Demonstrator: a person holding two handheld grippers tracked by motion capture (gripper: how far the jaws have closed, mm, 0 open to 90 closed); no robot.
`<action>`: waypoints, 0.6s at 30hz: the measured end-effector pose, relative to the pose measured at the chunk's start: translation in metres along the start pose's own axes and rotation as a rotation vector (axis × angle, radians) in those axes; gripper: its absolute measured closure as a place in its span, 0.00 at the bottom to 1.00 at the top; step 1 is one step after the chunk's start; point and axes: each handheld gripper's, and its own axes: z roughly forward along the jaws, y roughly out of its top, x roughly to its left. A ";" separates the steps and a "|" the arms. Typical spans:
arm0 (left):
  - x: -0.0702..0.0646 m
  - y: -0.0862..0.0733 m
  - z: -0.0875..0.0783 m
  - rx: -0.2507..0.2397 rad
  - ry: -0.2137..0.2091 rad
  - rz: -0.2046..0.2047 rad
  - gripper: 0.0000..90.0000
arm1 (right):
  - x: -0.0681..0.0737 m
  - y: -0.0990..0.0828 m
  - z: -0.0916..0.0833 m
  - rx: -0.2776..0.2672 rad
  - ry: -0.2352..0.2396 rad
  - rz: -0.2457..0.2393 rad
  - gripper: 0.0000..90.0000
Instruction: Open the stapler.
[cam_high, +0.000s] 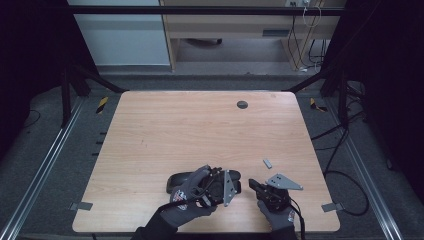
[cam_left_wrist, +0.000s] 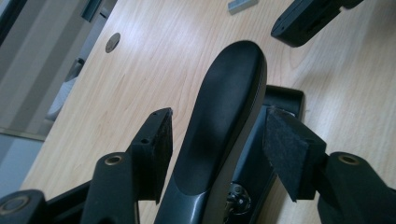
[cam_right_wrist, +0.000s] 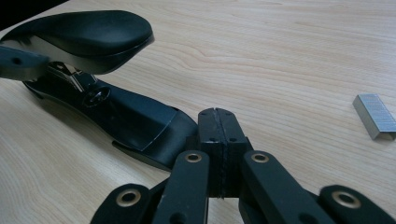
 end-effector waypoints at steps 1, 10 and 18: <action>0.000 0.000 0.000 0.003 0.000 0.001 0.48 | 0.001 0.000 0.000 0.001 0.002 -0.001 1.00; -0.004 0.001 0.010 0.046 0.025 0.057 0.51 | 0.007 -0.002 0.007 0.013 0.010 -0.013 1.00; -0.006 0.001 0.017 0.092 0.057 0.102 0.52 | 0.010 -0.002 0.009 0.013 0.008 -0.010 1.00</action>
